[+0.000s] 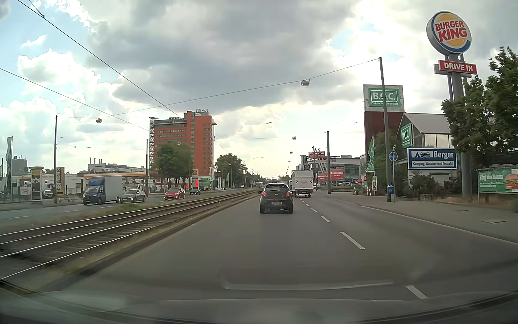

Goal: Follow the waypoints while adhering to traffic rules and regulations

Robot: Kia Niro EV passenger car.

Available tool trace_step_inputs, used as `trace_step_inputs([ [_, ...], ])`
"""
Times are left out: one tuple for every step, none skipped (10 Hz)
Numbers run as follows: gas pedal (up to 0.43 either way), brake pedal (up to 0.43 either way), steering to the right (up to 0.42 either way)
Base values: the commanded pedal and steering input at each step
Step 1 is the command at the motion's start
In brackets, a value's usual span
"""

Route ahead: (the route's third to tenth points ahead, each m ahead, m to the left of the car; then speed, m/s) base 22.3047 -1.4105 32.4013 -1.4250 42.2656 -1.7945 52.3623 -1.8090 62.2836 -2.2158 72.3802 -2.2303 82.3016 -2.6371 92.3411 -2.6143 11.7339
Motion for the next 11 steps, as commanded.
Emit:
trace_step_inputs([
  [0.189,0.030,0.006],
  [0.189,0.030,0.006],
  [0.189,0.030,0.006],
  [0.177,0.030,0.005],
  [0.177,0.030,0.005],
  [0.177,0.030,0.006],
  [0.169,0.030,0.006],
  [0.157,0.030,0.006],
  [0.150,0.030,0.006],
  [0.130,0.030,0.005],
  [0.118,0.030,0.005],
])
